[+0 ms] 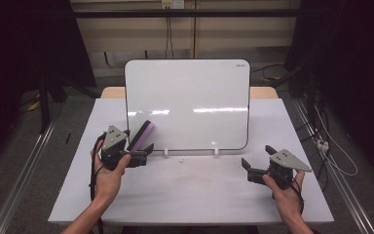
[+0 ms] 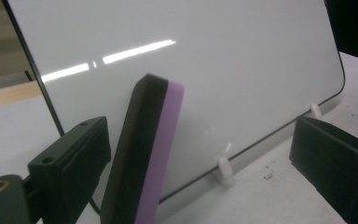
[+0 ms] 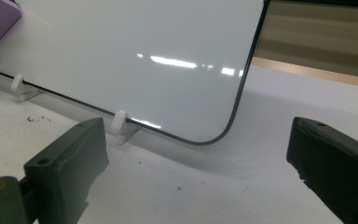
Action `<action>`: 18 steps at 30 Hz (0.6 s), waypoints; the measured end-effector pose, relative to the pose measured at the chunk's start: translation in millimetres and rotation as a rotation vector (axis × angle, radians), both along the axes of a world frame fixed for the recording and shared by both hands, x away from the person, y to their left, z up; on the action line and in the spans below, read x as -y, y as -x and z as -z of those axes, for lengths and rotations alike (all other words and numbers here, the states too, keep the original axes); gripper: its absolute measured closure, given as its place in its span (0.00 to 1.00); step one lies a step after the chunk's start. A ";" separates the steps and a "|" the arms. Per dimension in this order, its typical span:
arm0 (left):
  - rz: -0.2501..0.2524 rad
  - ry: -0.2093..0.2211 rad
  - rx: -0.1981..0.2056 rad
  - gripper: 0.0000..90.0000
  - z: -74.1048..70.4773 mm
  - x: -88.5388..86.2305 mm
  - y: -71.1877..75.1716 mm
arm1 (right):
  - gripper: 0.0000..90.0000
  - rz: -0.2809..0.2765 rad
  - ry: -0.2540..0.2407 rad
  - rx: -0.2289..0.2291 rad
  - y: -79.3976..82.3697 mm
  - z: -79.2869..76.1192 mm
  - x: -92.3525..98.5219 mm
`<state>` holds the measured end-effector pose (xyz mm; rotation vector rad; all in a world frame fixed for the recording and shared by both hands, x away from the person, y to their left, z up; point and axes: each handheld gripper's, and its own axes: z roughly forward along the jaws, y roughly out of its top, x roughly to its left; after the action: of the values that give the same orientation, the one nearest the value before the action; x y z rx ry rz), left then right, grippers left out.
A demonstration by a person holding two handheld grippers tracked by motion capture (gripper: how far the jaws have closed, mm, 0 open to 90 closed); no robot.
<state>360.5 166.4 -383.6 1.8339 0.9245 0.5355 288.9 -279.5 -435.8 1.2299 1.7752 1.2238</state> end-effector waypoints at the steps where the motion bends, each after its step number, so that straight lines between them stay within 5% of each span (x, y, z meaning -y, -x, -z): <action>1: -0.003 0.007 -0.002 0.06 1.5 -1.9 2.0 | 0.06 0.001 0.001 -0.001 0.6 0.0 0.3; 11: -0.042 -0.039 -0.007 0.06 12.8 -19.3 23.7 | 0.06 0.014 0.016 -0.018 8.2 1.6 6.6; 18: -0.077 -0.033 -0.008 0.06 21.4 -30.0 35.2 | 0.06 0.013 0.020 -0.027 10.3 4.2 7.7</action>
<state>325.3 196.4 -404.9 1.8371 1.0001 0.5941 278.6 -287.2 -440.0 1.2500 1.7916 1.1840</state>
